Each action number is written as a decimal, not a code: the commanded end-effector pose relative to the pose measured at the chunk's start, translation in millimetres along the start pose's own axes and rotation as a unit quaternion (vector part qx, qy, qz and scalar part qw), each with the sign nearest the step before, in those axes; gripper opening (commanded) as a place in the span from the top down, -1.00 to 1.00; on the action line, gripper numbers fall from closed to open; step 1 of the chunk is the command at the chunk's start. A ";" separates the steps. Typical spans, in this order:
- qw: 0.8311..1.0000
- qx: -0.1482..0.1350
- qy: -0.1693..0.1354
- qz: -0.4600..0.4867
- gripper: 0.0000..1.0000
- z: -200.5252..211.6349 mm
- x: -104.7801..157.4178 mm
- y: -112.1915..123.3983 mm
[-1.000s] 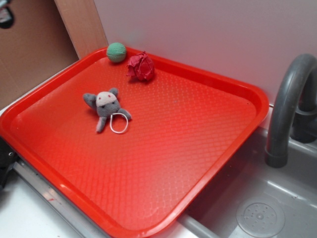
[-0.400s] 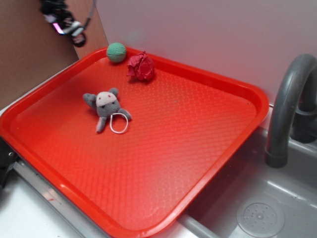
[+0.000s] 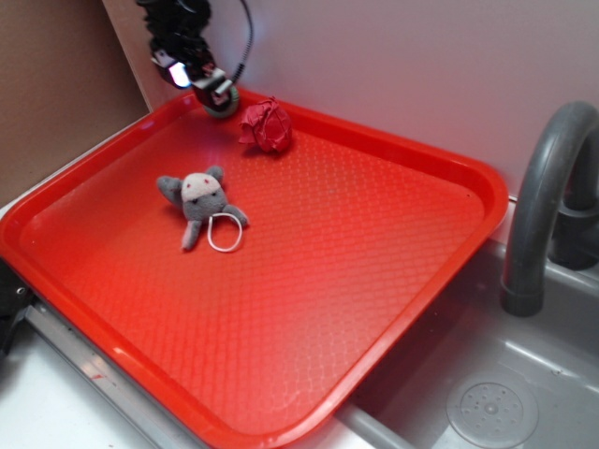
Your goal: Grab the green ball.
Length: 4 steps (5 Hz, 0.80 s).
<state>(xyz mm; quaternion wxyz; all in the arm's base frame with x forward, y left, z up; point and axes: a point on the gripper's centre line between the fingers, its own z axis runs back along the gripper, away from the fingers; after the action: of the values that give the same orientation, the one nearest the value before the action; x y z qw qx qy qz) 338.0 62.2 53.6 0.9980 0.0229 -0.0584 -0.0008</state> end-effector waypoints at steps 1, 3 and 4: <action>1.000 0.029 -0.010 -0.004 -1.00 -9.4 31.8 4.9; 0.998 0.066 0.005 -0.022 1.00 25.9 25.6 -14.5; 0.997 0.074 -0.020 -0.014 1.00 79.8 9.6 -42.0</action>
<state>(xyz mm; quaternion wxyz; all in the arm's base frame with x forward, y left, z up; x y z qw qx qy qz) 331.0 18.9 111.8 0.9946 0.0955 -0.0399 -0.0009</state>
